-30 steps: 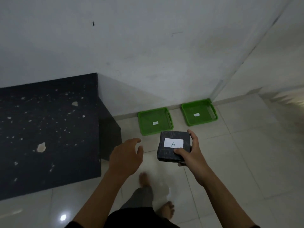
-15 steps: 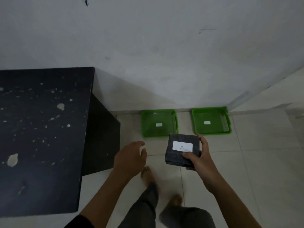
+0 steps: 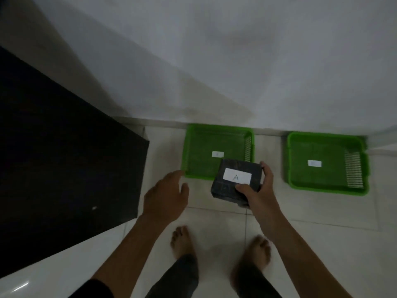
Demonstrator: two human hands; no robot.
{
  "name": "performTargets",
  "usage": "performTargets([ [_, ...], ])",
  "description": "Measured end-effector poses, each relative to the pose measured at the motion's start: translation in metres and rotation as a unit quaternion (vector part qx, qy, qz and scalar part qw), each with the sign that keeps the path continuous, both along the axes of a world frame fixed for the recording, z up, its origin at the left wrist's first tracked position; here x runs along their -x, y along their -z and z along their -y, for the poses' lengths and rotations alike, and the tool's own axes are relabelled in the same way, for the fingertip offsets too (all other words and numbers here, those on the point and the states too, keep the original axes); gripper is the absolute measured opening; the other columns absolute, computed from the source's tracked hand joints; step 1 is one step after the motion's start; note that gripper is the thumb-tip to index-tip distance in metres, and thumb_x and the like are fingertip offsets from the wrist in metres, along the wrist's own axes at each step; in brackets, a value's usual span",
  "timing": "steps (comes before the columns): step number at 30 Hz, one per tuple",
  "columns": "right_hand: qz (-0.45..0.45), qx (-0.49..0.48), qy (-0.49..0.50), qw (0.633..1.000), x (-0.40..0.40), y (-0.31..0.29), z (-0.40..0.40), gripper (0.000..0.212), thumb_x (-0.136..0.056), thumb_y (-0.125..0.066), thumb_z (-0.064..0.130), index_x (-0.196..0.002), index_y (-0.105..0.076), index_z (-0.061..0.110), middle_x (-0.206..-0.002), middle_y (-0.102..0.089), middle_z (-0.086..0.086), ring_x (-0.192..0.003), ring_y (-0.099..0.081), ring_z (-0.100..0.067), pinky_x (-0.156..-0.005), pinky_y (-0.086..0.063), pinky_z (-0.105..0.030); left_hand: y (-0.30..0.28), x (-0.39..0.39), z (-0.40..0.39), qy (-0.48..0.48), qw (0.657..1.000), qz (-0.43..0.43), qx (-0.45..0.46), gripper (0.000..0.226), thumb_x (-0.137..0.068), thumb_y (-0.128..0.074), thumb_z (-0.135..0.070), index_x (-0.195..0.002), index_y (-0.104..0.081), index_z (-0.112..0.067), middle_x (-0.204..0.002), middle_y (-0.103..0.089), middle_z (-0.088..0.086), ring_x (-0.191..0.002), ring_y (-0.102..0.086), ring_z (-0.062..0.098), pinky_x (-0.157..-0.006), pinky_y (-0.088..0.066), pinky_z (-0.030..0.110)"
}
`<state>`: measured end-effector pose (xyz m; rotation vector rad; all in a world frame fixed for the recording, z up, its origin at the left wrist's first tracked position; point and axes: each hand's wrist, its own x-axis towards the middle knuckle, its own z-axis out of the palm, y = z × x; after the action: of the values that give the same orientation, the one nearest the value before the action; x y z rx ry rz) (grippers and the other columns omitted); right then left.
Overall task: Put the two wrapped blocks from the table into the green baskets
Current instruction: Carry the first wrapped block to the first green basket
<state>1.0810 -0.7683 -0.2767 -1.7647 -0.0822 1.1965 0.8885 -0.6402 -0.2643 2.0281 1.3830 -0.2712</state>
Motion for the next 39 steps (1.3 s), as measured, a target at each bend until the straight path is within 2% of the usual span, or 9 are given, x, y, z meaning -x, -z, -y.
performTargets([
  [9, 0.045, -0.042, -0.022, 0.998, -0.059, 0.252, -0.058, 0.088, -0.087, -0.070, 0.001, -0.152, -0.021, 0.033, -0.122, -0.061, -0.002, -0.100, -0.066, -0.014, -0.068, -0.061, -0.024, 0.258, 0.013, -0.085, -0.049, 0.996, 0.011, -0.068, 0.047, -0.101, -0.043, -0.028, -0.147, -0.040, -0.022, -0.147, -0.048, 0.006, -0.129, -0.050, 0.026, -0.105, -0.042, 0.039],
  [17, 0.100, -0.078, -0.085, 0.988, -0.068, 0.382, -0.091, 0.092, -0.086, -0.068, -0.007, -0.154, -0.016, 0.027, -0.132, -0.053, -0.009, -0.107, -0.061, -0.019, -0.066, -0.057, -0.014, 0.411, 0.014, -0.135, -0.023, 0.994, 0.045, -0.098, 0.048, -0.101, -0.038, -0.026, -0.146, -0.039, -0.008, -0.148, -0.043, 0.015, -0.134, -0.042, 0.033, -0.110, -0.036, 0.045],
  [19, 0.111, -0.083, -0.093, 0.986, -0.067, 0.400, -0.097, 0.092, -0.086, -0.068, -0.005, -0.153, -0.016, 0.029, -0.133, -0.053, -0.009, -0.110, -0.062, -0.021, -0.070, -0.058, -0.017, 0.435, 0.011, -0.144, -0.011, 0.994, 0.059, -0.093, 0.053, -0.102, -0.032, -0.034, -0.146, -0.037, -0.006, -0.152, -0.037, 0.015, -0.141, -0.032, 0.037, -0.116, -0.027, 0.050],
  [23, 0.128, -0.094, -0.102, 0.982, -0.062, 0.414, -0.107, 0.093, -0.087, -0.066, -0.008, -0.154, -0.013, 0.029, -0.133, -0.055, -0.013, -0.105, -0.064, -0.016, -0.073, -0.059, -0.021, 0.467, 0.012, -0.158, 0.075, 0.986, 0.025, -0.147, 0.069, -0.102, -0.046, -0.039, -0.156, -0.010, -0.017, -0.165, -0.001, 0.005, -0.151, 0.003, 0.027, -0.121, 0.001, 0.042],
  [29, 0.170, -0.087, -0.117, 0.975, -0.055, 0.420, -0.118, 0.095, -0.086, -0.068, -0.007, -0.153, -0.012, 0.028, -0.131, -0.053, -0.009, -0.099, -0.061, -0.003, -0.067, -0.054, -0.011, 0.481, 0.023, -0.165, 0.130, 0.972, 0.013, -0.197, 0.075, -0.098, -0.046, -0.049, -0.157, -0.007, -0.022, -0.164, 0.004, 0.000, -0.151, 0.005, 0.026, -0.120, 0.003, 0.041],
  [31, 0.172, -0.088, -0.122, 0.973, -0.054, 0.423, -0.123, 0.096, -0.085, -0.069, -0.007, -0.153, -0.012, 0.029, -0.133, -0.052, -0.009, -0.102, -0.062, -0.006, -0.073, -0.057, -0.016, 0.484, 0.024, -0.167, 0.136, 0.971, 0.007, -0.199, 0.075, -0.097, -0.044, -0.051, -0.157, -0.008, -0.022, -0.165, 0.002, 0.000, -0.151, 0.005, 0.026, -0.121, -0.001, 0.044],
  [33, 0.180, -0.081, -0.126, 0.972, -0.053, 0.426, -0.127, 0.097, -0.085, -0.072, -0.002, -0.154, -0.011, 0.030, -0.137, -0.053, -0.011, -0.108, -0.063, -0.016, -0.086, -0.059, -0.032, 0.486, 0.025, -0.169, 0.139, 0.970, 0.009, -0.200, 0.074, -0.097, -0.039, -0.052, -0.157, -0.009, -0.022, -0.165, 0.001, 0.001, -0.151, 0.005, 0.025, -0.121, -0.004, 0.046],
  [36, 0.257, -0.017, -0.140, 0.956, -0.051, 0.429, -0.131, 0.096, -0.081, -0.076, 0.015, -0.154, -0.016, 0.026, -0.138, -0.053, -0.014, -0.120, -0.055, -0.033, -0.103, -0.045, -0.057, 0.486, 0.026, -0.168, 0.134, 0.970, 0.024, -0.201, 0.075, -0.095, -0.040, -0.052, -0.157, -0.013, -0.020, -0.165, -0.004, 0.003, -0.151, 0.003, 0.027, -0.121, -0.006, 0.047],
  [39, 0.333, 0.059, -0.161, 0.927, -0.050, 0.433, -0.130, 0.098, -0.077, -0.078, 0.030, -0.154, -0.019, 0.019, -0.141, -0.042, -0.016, -0.131, -0.039, -0.038, -0.111, -0.031, -0.056, 0.484, 0.025, -0.167, 0.133, 0.969, 0.028, -0.207, 0.077, -0.093, -0.045, -0.050, -0.156, -0.016, -0.018, -0.165, -0.007, 0.005, -0.151, 0.000, 0.029, -0.120, -0.009, 0.048],
])
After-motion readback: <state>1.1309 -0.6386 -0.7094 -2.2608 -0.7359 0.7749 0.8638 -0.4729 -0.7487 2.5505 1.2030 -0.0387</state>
